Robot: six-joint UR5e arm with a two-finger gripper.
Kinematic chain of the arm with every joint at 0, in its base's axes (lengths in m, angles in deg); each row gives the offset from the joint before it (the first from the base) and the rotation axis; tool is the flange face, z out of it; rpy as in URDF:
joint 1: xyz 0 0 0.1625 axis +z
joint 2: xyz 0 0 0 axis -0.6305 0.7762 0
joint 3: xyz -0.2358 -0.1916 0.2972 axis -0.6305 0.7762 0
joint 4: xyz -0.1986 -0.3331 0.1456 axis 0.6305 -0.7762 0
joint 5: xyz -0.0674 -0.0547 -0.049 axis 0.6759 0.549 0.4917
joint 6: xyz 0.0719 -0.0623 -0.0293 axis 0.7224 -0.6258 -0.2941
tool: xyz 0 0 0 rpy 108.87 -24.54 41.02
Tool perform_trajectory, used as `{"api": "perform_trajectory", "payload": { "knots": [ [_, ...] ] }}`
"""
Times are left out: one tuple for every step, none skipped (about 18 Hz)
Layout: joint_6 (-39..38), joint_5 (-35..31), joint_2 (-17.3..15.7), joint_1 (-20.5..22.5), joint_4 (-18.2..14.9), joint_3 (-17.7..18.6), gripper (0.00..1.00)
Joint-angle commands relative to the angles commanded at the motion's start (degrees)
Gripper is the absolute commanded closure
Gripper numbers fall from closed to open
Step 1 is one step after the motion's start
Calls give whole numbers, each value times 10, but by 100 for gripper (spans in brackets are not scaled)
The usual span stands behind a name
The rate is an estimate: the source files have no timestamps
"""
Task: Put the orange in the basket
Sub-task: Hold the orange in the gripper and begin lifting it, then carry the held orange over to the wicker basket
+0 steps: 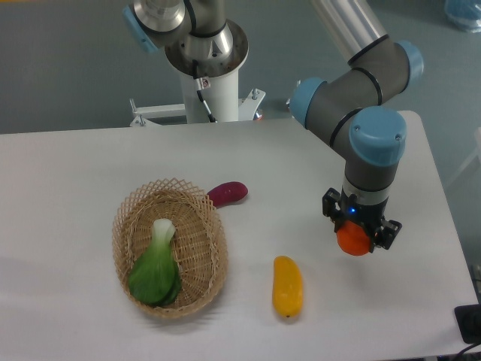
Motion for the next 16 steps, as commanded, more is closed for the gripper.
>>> {"api": "perform_trajectory", "payload": {
  "knots": [
    [-7,0,0,0,2,1,25],
    [-7,0,0,0,1,-1,25],
    [-7,0,0,0,-1,-3,25],
    [-7,1,0,0,-3,-3,25],
    [-7,1,0,0,-4,-4,25],
    [-7,1,-1,0,-4,-4,25],
    [-8,1,-1,0,-5,-4,25],
    [-11,2,-2,-1,-7,-5,25],
    [-16,2,-2,-3,-8,-5,25],
    [-25,5,-2,-5,-8,-4,25],
    [-38,8,-3,-6,-9,-4,25],
    [-53,15,-4,-8,-9,-4,26],
    [-68,21,-5,-16,-9,-3,26],
    [-76,22,-5,-23,-9,0,26],
    [-83,22,-7,-29,-8,3,26],
    [-90,22,-7,-38,-8,3,26]
  ]
}}
